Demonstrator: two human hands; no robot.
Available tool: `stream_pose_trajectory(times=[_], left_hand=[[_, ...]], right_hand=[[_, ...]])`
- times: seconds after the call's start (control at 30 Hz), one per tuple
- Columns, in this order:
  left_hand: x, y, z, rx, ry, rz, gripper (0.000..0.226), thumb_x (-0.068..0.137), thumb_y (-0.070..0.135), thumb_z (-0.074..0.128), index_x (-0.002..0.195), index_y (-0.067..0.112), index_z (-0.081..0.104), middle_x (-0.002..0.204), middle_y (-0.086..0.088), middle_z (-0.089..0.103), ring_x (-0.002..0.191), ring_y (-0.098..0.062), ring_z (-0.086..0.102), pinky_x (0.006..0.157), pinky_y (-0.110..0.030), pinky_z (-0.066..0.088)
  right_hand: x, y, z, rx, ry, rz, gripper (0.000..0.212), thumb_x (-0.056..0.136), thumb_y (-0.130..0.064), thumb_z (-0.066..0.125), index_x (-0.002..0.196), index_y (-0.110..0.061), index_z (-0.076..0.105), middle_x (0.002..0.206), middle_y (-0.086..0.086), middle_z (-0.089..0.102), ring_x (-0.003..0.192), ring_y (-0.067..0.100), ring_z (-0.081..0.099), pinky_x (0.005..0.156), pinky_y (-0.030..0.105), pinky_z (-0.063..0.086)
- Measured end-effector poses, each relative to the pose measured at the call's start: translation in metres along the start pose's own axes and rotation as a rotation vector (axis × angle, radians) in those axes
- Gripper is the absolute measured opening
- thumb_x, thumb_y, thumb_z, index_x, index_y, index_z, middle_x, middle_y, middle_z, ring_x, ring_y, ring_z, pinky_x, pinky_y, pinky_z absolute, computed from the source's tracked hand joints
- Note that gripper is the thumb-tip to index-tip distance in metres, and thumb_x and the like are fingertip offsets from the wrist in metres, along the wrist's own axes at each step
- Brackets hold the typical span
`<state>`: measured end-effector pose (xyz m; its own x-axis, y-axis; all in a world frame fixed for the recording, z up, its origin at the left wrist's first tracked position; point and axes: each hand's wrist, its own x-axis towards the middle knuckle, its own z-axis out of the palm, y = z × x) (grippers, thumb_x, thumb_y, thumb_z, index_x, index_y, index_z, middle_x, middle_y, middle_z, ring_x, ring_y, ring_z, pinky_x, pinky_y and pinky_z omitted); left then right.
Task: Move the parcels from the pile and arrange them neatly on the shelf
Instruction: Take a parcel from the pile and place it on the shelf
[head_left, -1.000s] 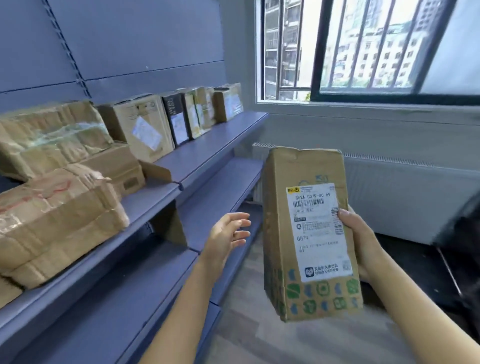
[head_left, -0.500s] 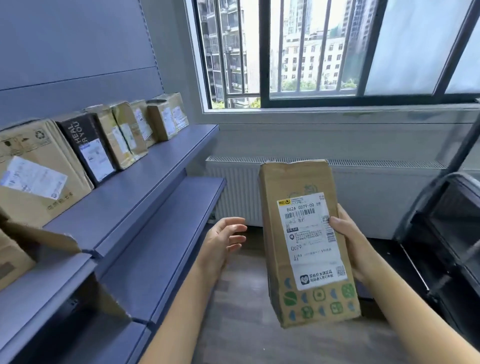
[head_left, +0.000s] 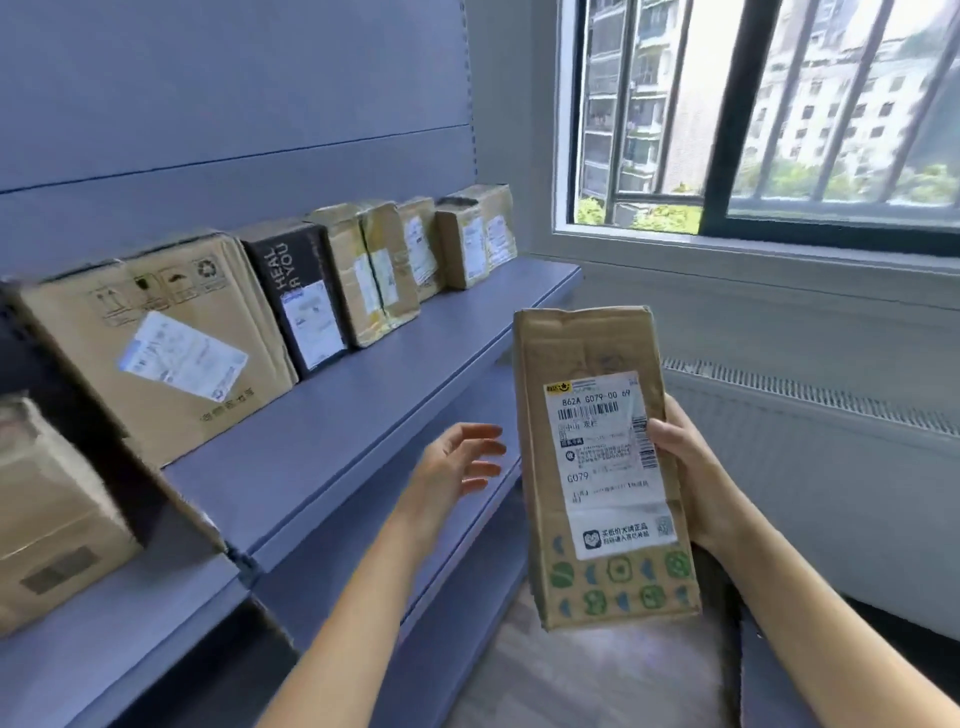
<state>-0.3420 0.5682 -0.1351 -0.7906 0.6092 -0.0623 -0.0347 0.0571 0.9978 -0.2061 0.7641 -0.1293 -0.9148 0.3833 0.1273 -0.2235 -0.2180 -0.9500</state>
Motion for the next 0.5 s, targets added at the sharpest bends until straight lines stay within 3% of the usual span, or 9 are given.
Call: stream_pose_trajectory(times=[0.23,0.3,0.43,0.5], left_hand=[[0.019,0.012,-0.046,-0.006,0.412,0.017,0.024,0.098,0.008,0.042,0.097,0.016,0.065,0.088,0.002,0.068,0.072,-0.010,0.061,0.071,-0.021,0.048],[0.018,0.016,-0.054,-0.005,0.523,0.013,0.026,0.098,0.007,0.041,0.094,0.016,0.064,0.087,0.002,0.068,0.072,-0.009,0.061,0.068,-0.018,0.049],[0.001,0.018,-0.065,0.038,0.704,0.019,0.032,0.097,0.002,0.038,0.087,0.019,0.063,0.087,0.003,0.068,0.074,-0.014,0.062,0.077,-0.029,0.048],[-0.013,0.018,-0.068,0.020,0.820,0.010,0.031,0.096,0.001,0.038,0.085,0.018,0.062,0.082,0.003,0.067,0.073,-0.014,0.062,0.074,-0.027,0.049]], right_hand=[[0.120,0.017,0.045,0.131,-0.395,0.080,0.081,0.049,-0.052,0.088,0.119,-0.022,0.059,0.114,0.010,0.068,0.095,0.024,0.069,0.074,0.036,0.058],[0.146,0.020,0.062,0.126,-0.486,0.096,0.085,0.051,-0.052,0.086,0.123,-0.018,0.055,0.116,0.011,0.067,0.097,0.024,0.068,0.075,0.036,0.058],[0.179,0.034,0.098,0.117,-0.676,0.148,0.086,0.061,-0.043,0.079,0.133,-0.009,0.045,0.120,0.013,0.064,0.100,0.026,0.067,0.075,0.036,0.056],[0.186,0.042,0.117,0.106,-0.751,0.185,0.098,0.057,-0.047,0.083,0.138,-0.010,0.041,0.126,0.014,0.061,0.103,0.027,0.066,0.076,0.037,0.056]])
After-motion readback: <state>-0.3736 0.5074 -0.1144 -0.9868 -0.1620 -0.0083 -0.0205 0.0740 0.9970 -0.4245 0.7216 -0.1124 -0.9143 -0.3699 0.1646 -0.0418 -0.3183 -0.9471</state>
